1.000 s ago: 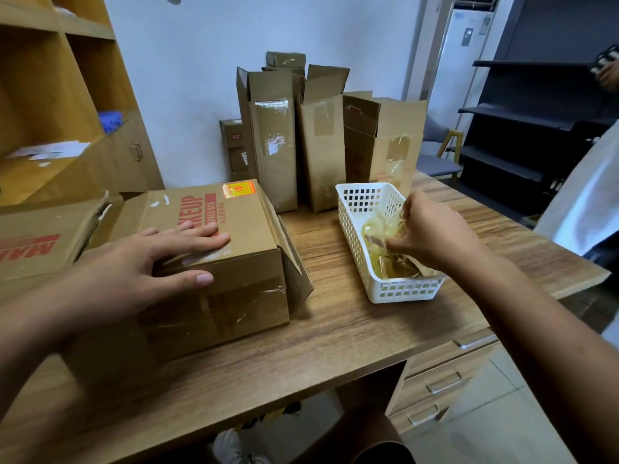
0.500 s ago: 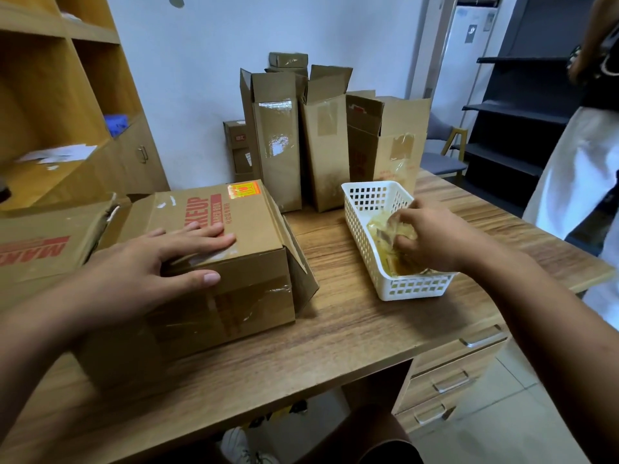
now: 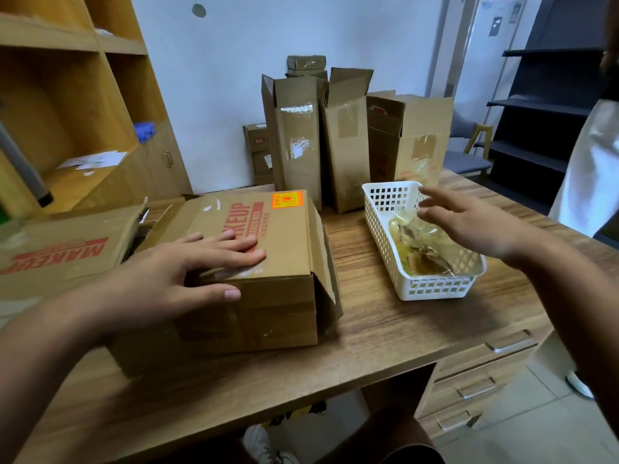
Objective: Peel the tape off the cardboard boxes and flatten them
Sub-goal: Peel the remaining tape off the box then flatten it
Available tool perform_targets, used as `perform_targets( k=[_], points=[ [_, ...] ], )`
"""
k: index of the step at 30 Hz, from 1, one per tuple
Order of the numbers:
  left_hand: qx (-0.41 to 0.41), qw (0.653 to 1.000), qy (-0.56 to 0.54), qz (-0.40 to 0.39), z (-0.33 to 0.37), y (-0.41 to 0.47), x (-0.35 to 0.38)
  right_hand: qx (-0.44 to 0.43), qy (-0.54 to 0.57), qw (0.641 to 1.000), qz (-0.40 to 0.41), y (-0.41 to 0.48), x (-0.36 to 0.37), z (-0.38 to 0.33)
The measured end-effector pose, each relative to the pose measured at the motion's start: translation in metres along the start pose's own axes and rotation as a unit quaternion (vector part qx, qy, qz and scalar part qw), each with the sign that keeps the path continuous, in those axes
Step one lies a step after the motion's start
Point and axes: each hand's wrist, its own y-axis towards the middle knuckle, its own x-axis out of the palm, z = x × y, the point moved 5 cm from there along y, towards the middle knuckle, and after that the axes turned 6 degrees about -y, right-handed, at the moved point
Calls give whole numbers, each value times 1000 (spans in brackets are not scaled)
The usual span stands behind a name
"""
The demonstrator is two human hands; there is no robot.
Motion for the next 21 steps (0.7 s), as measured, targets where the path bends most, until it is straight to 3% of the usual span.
perform_targets(
  k=[4, 6, 10, 13, 17, 21],
  points=[
    [9, 1000, 13, -8, 8, -5, -2, -63, -38, 988, 136, -5, -13, -10],
    [15, 1000, 23, -6, 12, -8, -3, -100, -27, 981, 164, -11, -11, -18],
    [39, 999, 25, 15, 16, -17, -6, -212, -13, 970, 115, -26, 21, -44],
    [57, 996, 46, 46, 13, -26, -8, -280, -91, 952, 81, -33, 52, -59],
    [83, 984, 109, 110, 3, -41, -9, -334, -181, 920, 99, -34, 78, -75],
    [106, 968, 163, 160, 2, -53, -3, -357, -200, 911, 48, -29, 91, -90]
  ],
)
